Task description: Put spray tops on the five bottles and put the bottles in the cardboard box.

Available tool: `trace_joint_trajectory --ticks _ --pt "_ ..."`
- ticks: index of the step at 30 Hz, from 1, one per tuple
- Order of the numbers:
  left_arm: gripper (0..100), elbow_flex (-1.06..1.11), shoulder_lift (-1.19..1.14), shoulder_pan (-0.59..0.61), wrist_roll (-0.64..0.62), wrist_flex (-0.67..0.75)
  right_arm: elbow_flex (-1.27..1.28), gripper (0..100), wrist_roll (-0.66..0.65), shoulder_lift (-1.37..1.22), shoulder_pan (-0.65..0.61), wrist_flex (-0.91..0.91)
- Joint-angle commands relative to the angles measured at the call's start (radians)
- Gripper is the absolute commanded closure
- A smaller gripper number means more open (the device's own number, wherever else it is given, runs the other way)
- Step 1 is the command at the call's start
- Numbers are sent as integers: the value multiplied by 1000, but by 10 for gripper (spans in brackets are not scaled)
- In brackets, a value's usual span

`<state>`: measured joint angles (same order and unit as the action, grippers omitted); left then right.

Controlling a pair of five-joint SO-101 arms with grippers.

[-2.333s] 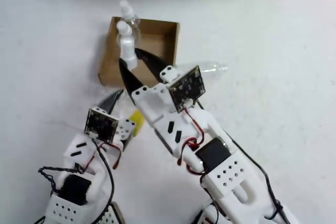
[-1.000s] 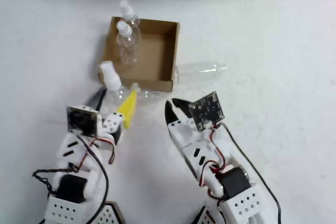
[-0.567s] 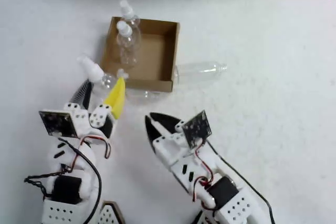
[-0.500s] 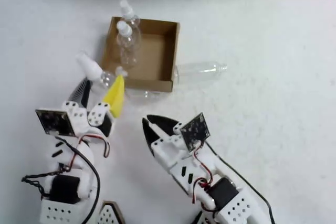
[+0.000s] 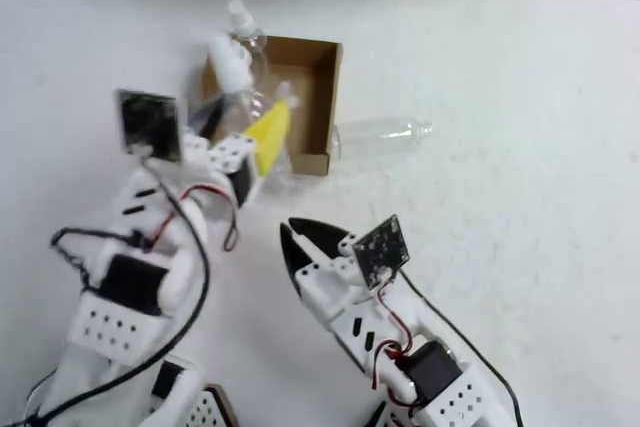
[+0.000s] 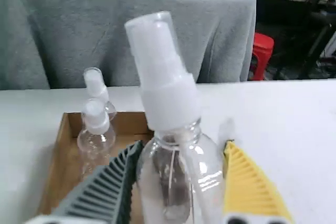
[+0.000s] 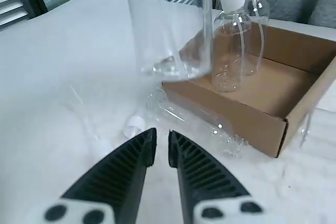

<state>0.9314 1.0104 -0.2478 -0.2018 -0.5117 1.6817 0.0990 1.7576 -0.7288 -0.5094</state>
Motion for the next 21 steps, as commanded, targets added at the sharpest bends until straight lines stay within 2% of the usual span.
trace_joint_trajectory --ticks 1,5,12,18,21 --pt "976 -41 -13 -107 -6 -3 12 983 11 15 38 5" --pt "976 2 18 -165 -3 3 12 983 11 15 41 5" --pt "976 87 82 -168 -5 38 12 983 11 16 42 7" --pt "976 189 248 -182 -3 37 12 983 11 16 44 7" --pt "976 221 344 -236 -3 -38 12 983 11 16 44 7"
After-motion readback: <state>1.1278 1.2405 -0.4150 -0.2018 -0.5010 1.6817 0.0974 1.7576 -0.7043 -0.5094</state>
